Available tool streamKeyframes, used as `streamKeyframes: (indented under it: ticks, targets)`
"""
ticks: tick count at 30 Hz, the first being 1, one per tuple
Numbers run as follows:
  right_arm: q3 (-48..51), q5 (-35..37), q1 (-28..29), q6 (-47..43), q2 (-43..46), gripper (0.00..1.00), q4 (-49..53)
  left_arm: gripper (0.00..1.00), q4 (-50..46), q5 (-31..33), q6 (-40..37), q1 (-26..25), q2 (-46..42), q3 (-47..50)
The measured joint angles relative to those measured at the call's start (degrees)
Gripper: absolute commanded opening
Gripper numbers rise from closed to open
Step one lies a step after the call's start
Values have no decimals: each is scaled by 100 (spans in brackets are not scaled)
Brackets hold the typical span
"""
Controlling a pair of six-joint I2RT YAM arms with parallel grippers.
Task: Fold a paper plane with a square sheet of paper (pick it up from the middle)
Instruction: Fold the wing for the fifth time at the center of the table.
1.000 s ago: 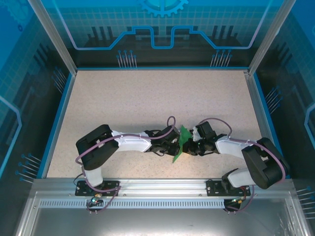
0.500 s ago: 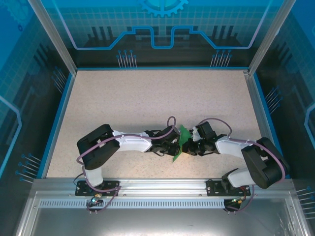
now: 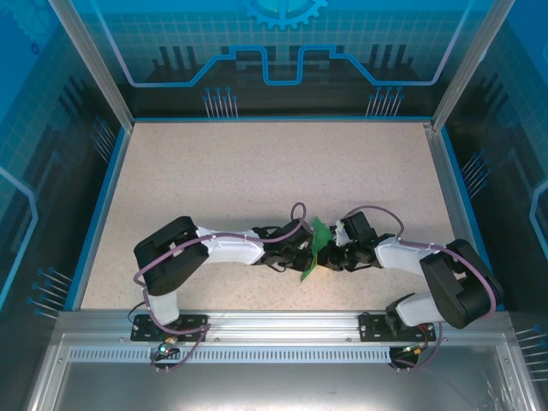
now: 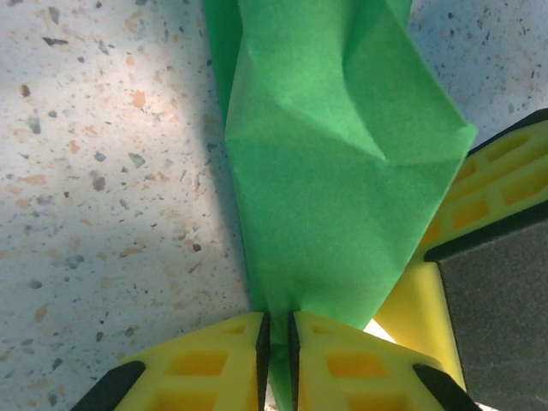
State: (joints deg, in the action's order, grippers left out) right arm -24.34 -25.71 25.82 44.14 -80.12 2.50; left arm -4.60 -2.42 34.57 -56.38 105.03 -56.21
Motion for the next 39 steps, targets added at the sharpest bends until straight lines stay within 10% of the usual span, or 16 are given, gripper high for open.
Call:
streamKeyframes:
  ticks: [18,39]
  targets:
    - [37,129,-120,-87,662,22,269,16,-240,22,-22,2,125,-197]
    - [273,-479,-190,540,629,8,-505,16,-249,28,-17,2,149,-216]
